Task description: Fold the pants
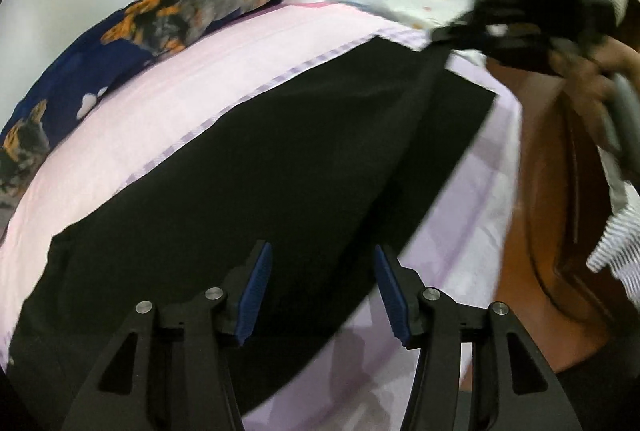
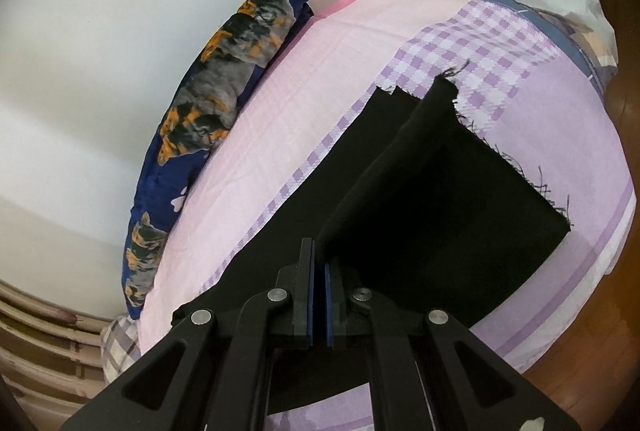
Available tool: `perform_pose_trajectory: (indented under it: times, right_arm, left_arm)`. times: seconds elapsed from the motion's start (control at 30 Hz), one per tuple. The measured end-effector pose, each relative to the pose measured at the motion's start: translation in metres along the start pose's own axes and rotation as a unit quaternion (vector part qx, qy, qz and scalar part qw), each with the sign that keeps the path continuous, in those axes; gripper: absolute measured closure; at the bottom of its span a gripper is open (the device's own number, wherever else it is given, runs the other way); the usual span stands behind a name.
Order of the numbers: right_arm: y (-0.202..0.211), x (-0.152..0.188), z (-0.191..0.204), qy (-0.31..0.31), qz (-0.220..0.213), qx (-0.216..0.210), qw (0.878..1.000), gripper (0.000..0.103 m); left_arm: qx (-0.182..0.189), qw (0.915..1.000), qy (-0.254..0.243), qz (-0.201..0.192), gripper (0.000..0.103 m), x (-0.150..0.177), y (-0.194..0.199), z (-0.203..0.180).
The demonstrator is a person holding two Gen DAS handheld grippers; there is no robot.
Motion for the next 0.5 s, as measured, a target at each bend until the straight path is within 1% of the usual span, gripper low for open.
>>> perform_pose_trajectory:
  times: [0.03,0.07,0.1,0.13,0.2,0.27,0.47,0.5]
  right_arm:
    - [0.0,0.001,-0.003,-0.004,0.0,-0.004,1.0,0.099]
    - [0.0,0.002,-0.006,-0.008,0.002,-0.011,1.0,0.099]
    - [0.0,0.003,-0.008,-0.011,0.003,-0.017,1.0,0.099]
    - [-0.001,0.004,-0.012,-0.016,0.005,-0.022,1.0,0.096]
    - [-0.002,0.004,-0.02,-0.024,0.004,-0.026,0.999,0.094]
    - [-0.004,0.003,-0.03,-0.033,0.009,-0.031,0.999,0.093]
    - [-0.012,-0.008,-0.067,-0.066,0.006,-0.002,0.998,0.093]
    - [-0.013,-0.012,-0.075,-0.071,0.004,0.008,0.997,0.092]
  left_arm:
    - [-0.008,1.0,0.004,0.003,0.053,-0.002,-0.006,0.004]
    - [-0.009,0.9999,0.006,0.004,0.071,-0.002,-0.01,0.005]
    - [-0.005,0.9999,0.007,0.008,0.082,-0.003,-0.015,0.006]
    - [-0.002,0.9999,0.011,0.013,0.092,-0.002,-0.018,0.006]
    - [-0.006,0.9999,0.01,0.012,0.095,-0.002,-0.022,0.005]
    - [-0.007,0.9999,0.001,0.007,0.096,-0.002,-0.021,0.003]
    - [-0.006,0.9999,0.005,0.01,0.096,-0.001,-0.02,0.001]
    - [0.001,1.0,0.007,0.0,0.096,-0.003,-0.021,0.0]
Point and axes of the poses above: each gripper's, at about its wrist camera, not at the fingertips, and y roughly against the way its jaws point, z to its left, x to its underside, the point moved 8 cm from there along -y, roughly the way its jaws point, and after that the axes turned 9 degrees about x, right-handed, at the moved point
